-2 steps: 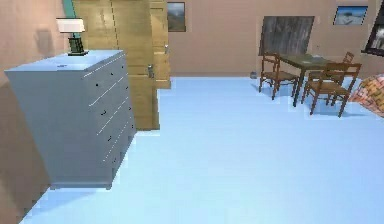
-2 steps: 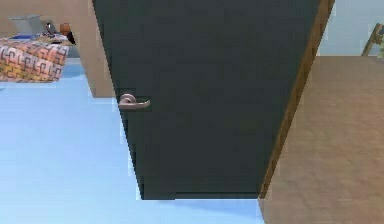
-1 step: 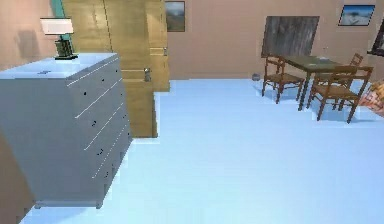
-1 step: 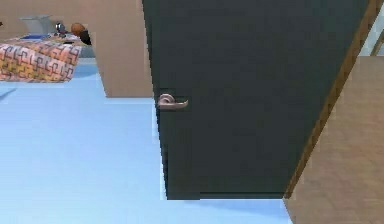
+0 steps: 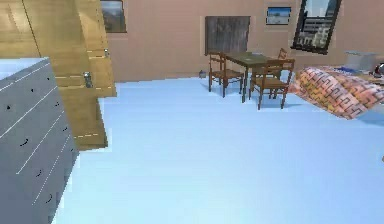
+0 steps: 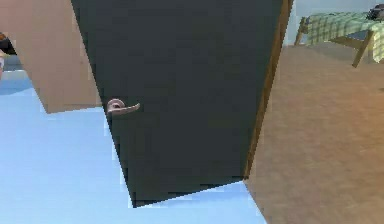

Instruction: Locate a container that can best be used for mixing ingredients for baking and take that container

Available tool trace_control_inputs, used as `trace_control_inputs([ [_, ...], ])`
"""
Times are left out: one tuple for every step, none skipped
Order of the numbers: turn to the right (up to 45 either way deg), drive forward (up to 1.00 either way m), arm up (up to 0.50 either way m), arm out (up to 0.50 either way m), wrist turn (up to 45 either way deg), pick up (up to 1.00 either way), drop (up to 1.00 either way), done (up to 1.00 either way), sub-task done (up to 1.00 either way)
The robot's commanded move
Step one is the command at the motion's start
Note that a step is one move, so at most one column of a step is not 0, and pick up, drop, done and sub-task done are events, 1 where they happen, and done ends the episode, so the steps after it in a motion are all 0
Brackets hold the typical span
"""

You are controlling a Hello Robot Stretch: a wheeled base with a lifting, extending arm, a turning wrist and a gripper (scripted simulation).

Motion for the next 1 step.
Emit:
trace_control_inputs([
  [0.0,0.45,0.0,0.0,0.0,0.0,0.0,0.0,0.0],
])
